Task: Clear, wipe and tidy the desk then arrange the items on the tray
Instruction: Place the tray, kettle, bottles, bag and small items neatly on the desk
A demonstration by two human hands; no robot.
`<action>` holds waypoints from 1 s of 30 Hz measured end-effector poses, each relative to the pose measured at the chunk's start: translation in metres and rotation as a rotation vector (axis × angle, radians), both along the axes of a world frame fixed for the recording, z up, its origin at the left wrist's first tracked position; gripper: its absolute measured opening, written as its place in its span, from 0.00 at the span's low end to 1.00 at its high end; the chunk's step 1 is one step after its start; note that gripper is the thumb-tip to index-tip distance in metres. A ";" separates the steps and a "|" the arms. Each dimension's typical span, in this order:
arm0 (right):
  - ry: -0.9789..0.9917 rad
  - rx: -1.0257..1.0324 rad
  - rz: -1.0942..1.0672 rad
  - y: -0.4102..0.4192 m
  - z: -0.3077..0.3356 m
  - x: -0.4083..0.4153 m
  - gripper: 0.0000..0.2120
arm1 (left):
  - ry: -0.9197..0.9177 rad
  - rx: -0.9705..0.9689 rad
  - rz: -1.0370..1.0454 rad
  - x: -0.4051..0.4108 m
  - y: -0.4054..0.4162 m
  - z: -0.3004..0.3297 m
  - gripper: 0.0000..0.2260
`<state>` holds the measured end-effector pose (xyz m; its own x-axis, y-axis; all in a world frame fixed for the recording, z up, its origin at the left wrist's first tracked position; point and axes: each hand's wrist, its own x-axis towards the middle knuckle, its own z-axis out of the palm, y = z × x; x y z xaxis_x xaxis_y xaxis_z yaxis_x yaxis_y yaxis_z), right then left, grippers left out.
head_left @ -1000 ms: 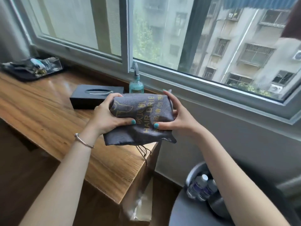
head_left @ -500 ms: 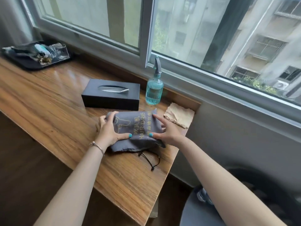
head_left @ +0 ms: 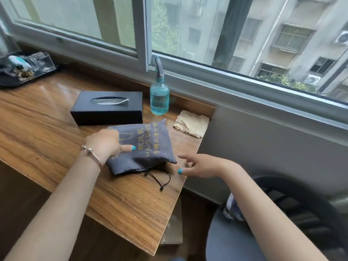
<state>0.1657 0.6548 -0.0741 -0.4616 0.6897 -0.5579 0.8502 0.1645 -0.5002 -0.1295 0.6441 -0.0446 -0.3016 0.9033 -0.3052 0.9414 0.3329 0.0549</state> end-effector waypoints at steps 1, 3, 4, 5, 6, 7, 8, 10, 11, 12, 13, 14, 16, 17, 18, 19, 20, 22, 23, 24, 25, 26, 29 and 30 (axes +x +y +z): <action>-0.050 -0.034 -0.007 -0.008 0.004 0.019 0.33 | -0.006 0.054 -0.082 0.014 -0.001 0.011 0.31; -0.113 -0.054 -0.055 -0.026 0.009 0.054 0.33 | -0.129 0.057 -0.311 0.054 -0.008 0.025 0.32; -0.119 -0.062 -0.085 -0.034 0.010 0.071 0.33 | -0.212 -0.037 -0.421 0.079 -0.013 0.029 0.34; -0.104 -0.077 -0.122 -0.042 0.010 0.087 0.33 | -0.302 -0.163 -0.494 0.104 -0.018 0.028 0.36; -0.078 -0.095 -0.168 -0.049 0.009 0.104 0.32 | -0.376 -0.292 -0.548 0.130 -0.022 0.024 0.36; -0.058 -0.103 -0.213 -0.057 0.006 0.121 0.31 | -0.432 -0.387 -0.594 0.155 -0.026 0.015 0.35; -0.050 -0.100 -0.254 -0.064 0.003 0.139 0.30 | -0.470 -0.439 -0.631 0.180 -0.030 0.005 0.34; -0.033 -0.093 -0.336 -0.078 -0.007 0.179 0.29 | -0.527 -0.456 -0.666 0.226 -0.039 -0.021 0.31; -0.019 -0.101 -0.376 -0.084 -0.013 0.200 0.28 | -0.550 -0.444 -0.673 0.249 -0.044 -0.037 0.30; -0.017 -0.118 -0.406 -0.091 -0.021 0.222 0.28 | -0.569 -0.431 -0.676 0.272 -0.048 -0.053 0.30; -0.026 -0.139 -0.426 -0.097 -0.029 0.244 0.28 | -0.582 -0.422 -0.678 0.294 -0.052 -0.069 0.30; -0.034 -0.165 -0.448 -0.102 -0.037 0.266 0.29 | -0.594 -0.421 -0.675 0.316 -0.055 -0.085 0.30; -0.043 -0.202 -0.499 -0.110 -0.058 0.314 0.29 | -0.649 -0.437 -0.656 0.361 -0.061 -0.113 0.31; -0.053 -0.213 -0.516 -0.114 -0.069 0.337 0.29 | -0.682 -0.441 -0.649 0.382 -0.063 -0.126 0.31; -0.066 -0.230 -0.531 -0.117 -0.080 0.358 0.29 | -0.705 -0.448 -0.647 0.402 -0.063 -0.138 0.31; -0.084 -0.254 -0.533 -0.120 -0.091 0.375 0.30 | -0.722 -0.465 -0.639 0.419 -0.063 -0.150 0.32; -0.108 -0.283 -0.527 -0.121 -0.101 0.390 0.31 | -0.748 -0.486 -0.629 0.435 -0.061 -0.162 0.33; -0.136 -0.367 -0.510 -0.117 -0.121 0.418 0.36 | -0.782 -0.521 -0.624 0.466 -0.054 -0.186 0.35; -0.131 -0.415 -0.506 -0.114 -0.130 0.429 0.38 | -0.779 -0.514 -0.623 0.478 -0.049 -0.198 0.35; -0.121 -0.458 -0.501 -0.111 -0.140 0.438 0.41 | -0.769 -0.481 -0.617 0.488 -0.043 -0.211 0.36; -0.112 -0.484 -0.493 -0.108 -0.152 0.445 0.43 | -0.749 -0.429 -0.601 0.495 -0.038 -0.225 0.36; -0.097 -0.494 -0.491 -0.104 -0.164 0.451 0.45 | -0.715 -0.373 -0.579 0.499 -0.033 -0.239 0.37; -0.013 -0.426 -0.559 -0.094 -0.204 0.460 0.49 | -0.594 -0.221 -0.514 0.501 -0.022 -0.274 0.39; 0.033 -0.385 -0.608 -0.091 -0.217 0.461 0.49 | -0.570 -0.155 -0.499 0.498 -0.019 -0.283 0.39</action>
<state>0.6270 0.5641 -0.2911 -0.0790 0.5868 -0.8058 0.7187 -0.5267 -0.4540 0.3689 0.6255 -0.3280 0.3714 0.8253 -0.4253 0.8225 -0.0799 0.5632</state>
